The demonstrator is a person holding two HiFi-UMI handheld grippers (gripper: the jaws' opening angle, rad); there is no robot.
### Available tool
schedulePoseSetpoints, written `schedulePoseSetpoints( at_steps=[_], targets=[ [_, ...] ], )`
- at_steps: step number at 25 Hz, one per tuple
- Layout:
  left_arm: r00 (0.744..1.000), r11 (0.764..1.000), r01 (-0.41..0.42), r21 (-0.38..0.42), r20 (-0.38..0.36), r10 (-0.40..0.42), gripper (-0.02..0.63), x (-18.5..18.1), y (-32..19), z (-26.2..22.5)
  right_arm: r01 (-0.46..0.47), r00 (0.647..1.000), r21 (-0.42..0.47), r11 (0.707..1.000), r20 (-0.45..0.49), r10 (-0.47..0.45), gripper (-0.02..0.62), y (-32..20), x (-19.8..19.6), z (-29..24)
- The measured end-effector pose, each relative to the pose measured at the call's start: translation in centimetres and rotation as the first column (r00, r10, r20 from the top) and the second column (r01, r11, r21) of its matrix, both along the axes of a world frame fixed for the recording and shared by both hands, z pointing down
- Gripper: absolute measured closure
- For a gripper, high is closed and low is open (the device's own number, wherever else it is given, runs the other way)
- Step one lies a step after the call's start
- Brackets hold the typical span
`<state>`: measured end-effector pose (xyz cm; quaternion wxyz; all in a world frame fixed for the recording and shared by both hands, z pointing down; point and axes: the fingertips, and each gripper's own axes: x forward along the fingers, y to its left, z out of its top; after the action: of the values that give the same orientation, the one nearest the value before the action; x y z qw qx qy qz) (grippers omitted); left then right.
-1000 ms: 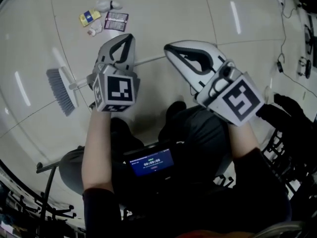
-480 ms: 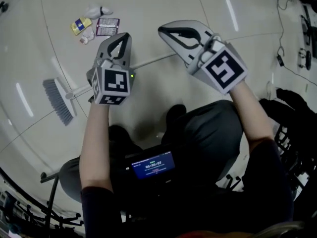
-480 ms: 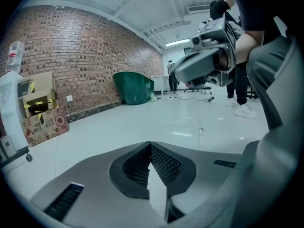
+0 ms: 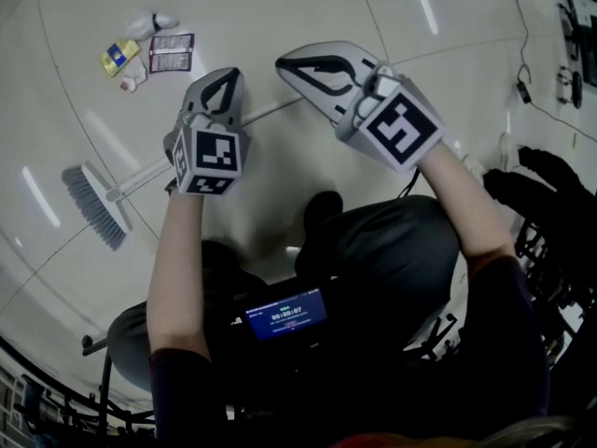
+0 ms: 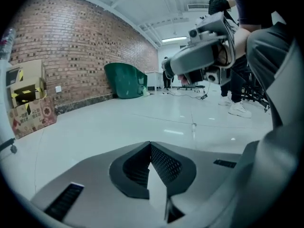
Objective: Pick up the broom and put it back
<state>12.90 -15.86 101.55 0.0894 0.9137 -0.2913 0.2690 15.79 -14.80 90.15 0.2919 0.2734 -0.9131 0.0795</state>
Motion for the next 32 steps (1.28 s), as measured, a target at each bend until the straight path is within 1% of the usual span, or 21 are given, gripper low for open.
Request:
schedulePoseSetpoints(
  at_steps=[3, 5, 6, 9, 11, 12, 13, 14, 16, 18, 20, 21, 22, 24, 25, 27, 30, 32],
  targets=[
    [0.999, 1.000, 0.029, -0.010, -0.020, -0.029, 0.606, -0.2, -0.8, -0.2, -0.056, 0.998, 0.059, 0.997, -0.029, 0.057, 0.577, -1.7, 1.1, 2.5],
    [1.000, 1.000, 0.019, -0.017, 0.002, -0.019, 0.606, -0.4, -0.6, 0.8, -0.083, 0.994, 0.083, 0.993, -0.063, 0.088, 0.578, -2.5, 1.4, 4.7],
    [1.000, 1.000, 0.008, -0.020, 0.020, -0.008, 0.606, -0.5, -0.2, 1.5, -0.078, 0.992, 0.092, 0.993, -0.088, 0.086, 0.578, -2.6, 1.4, 5.9],
    [0.995, 0.998, -0.046, -0.050, 0.082, 0.050, 0.604, -0.5, 1.8, 4.3, -0.023, 0.987, 0.069, 0.997, -0.159, 0.033, 0.578, -1.5, 1.0, 8.9],
    [0.986, 0.991, -0.107, -0.074, 0.119, 0.116, 0.603, -0.1, 3.7, 6.1, 0.006, 0.984, 0.027, 1.000, -0.177, -0.002, 0.578, -0.3, 0.9, 10.2],
    [0.979, 0.985, -0.144, -0.096, 0.132, 0.156, 0.591, 0.1, 4.7, 7.1, 0.015, 0.984, 0.002, 1.000, -0.175, -0.014, 0.578, 0.2, 0.8, 10.8],
    [0.970, 0.975, -0.181, -0.129, 0.143, 0.199, 0.506, 0.4, 5.8, 8.0, 0.021, 0.985, -0.022, 1.000, -0.173, -0.024, 0.578, 0.7, 0.8, 11.3],
    [0.958, 0.963, -0.215, -0.164, 0.157, 0.240, 0.456, 0.6, 6.8, 9.1, 0.026, 0.985, -0.046, 0.999, -0.172, -0.033, 0.578, 1.1, 0.9, 11.7],
    [0.925, 0.939, -0.273, -0.208, 0.213, 0.316, 0.451, 0.8, 8.5, 11.2, 0.035, 0.983, -0.081, 0.996, -0.176, -0.048, 0.578, 1.6, 1.3, 12.4],
    [0.879, 0.914, -0.337, -0.223, 0.274, 0.391, 0.451, 1.2, 9.9, 13.1, 0.037, 0.983, -0.102, 0.994, -0.178, -0.055, 0.578, 1.9, 1.7, 12.7],
    [0.833, 0.886, -0.398, -0.236, 0.312, 0.457, 0.451, 1.7, 11.3, 14.7, 0.029, 0.985, -0.125, 0.992, -0.167, -0.050, 0.578, 2.3, 2.0, 12.8],
    [0.811, 0.874, -0.421, -0.242, 0.331, 0.482, 0.447, 1.9, 11.7, 15.5, 0.026, 0.986, -0.135, 0.991, -0.162, -0.047, 0.578, 2.5, 2.2, 13.0],
    [0.790, 0.866, -0.435, -0.247, 0.356, 0.499, 0.428, 2.0, 12.0, 16.3, 0.024, 0.986, -0.142, 0.990, -0.159, -0.047, 0.578, 2.6, 2.3, 13.1],
    [0.750, 0.855, -0.450, -0.256, 0.412, 0.518, 0.428, 1.9, 12.3, 17.7, 0.024, 0.987, -0.149, 0.989, -0.155, -0.047, 0.578, 2.8, 2.5, 13.3],
    [0.737, 0.852, -0.454, -0.261, 0.427, 0.524, 0.428, 2.0, 12.3, 18.1, 0.023, 0.987, -0.150, 0.988, -0.152, -0.046, 0.578, 2.9, 2.6, 13.3],
    [0.731, 0.848, -0.458, -0.267, 0.430, 0.530, 0.433, 2.1, 12.4, 18.1, 0.020, 0.989, -0.148, 0.989, -0.142, -0.041, 0.578, 2.9, 2.8, 13.2],
    [0.736, 0.842, -0.468, -0.268, 0.408, 0.540, 0.442, 2.2, 12.6, 18.1, 0.005, 0.991, -0.141, 0.990, -0.132, -0.024, 0.578, 2.4, 3.0, 12.8],
    [0.743, 0.837, -0.469, -0.282, 0.387, 0.546, 0.483, 2.3, 13.1, 18.1, -0.001, 0.993, -0.134, 0.991, -0.119, -0.015, 0.578, 2.0, 2.6, 12.4]
  ],
)
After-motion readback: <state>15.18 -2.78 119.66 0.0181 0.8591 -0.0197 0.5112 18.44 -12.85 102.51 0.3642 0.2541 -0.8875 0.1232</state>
